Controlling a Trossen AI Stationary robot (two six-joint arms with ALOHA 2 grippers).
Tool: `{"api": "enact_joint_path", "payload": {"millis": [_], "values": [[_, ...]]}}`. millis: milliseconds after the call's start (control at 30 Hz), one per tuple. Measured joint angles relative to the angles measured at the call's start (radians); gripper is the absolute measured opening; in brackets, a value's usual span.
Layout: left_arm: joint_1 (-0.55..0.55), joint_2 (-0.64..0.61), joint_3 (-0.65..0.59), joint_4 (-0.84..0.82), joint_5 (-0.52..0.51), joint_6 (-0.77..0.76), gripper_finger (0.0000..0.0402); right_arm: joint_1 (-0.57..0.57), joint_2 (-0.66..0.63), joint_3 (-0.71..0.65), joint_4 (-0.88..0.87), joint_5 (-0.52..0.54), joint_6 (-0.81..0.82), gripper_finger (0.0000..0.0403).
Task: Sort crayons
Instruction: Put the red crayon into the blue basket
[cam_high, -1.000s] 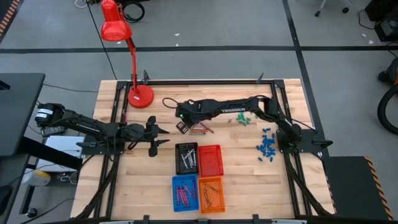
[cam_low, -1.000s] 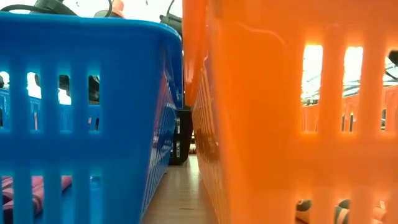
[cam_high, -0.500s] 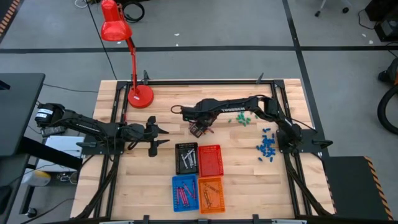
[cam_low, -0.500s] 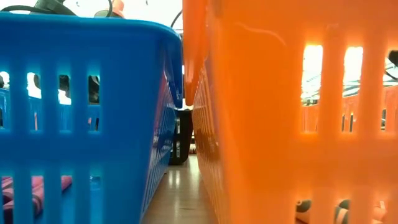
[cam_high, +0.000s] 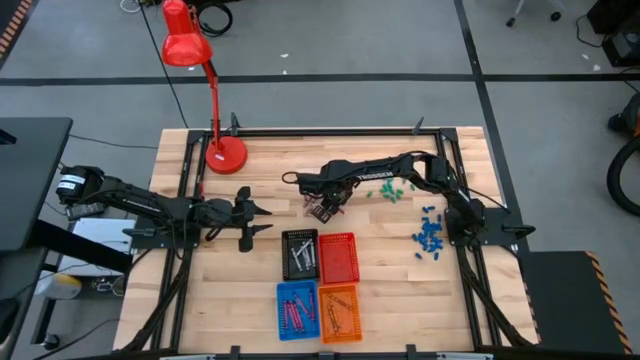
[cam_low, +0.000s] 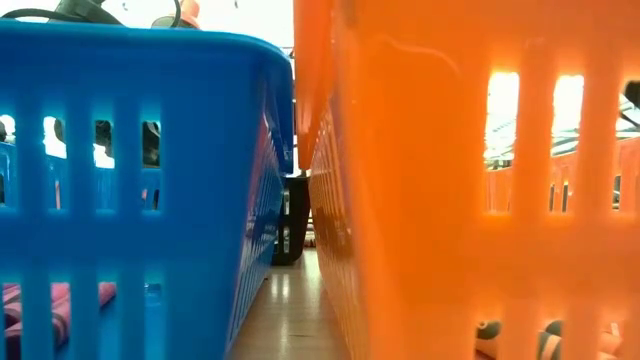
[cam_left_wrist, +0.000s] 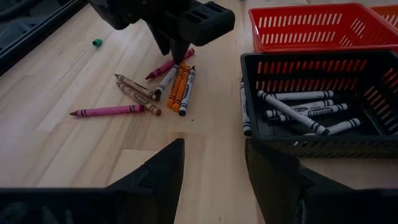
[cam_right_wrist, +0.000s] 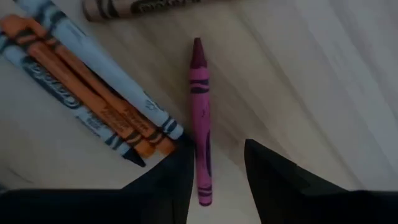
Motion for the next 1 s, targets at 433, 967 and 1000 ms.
{"api": "enact_joint_path", "payload": {"millis": [433, 967, 1000], "values": [[0.000, 0.000, 0.000, 0.000, 0.000, 0.000, 0.0183, -0.004, -0.003, -0.026, 0.032, -0.043, -0.004, 0.0023], [0.000, 0.000, 0.000, 0.000, 0.000, -0.006, 0.0183, -0.002, 0.007, 0.083, -0.032, -0.021, 0.031, 0.0034], [0.000, 0.000, 0.000, 0.000, 0.000, -0.006, 0.0183, 0.001, 0.007, 0.097, -0.039, -0.021, 0.031, 0.0034]]}}
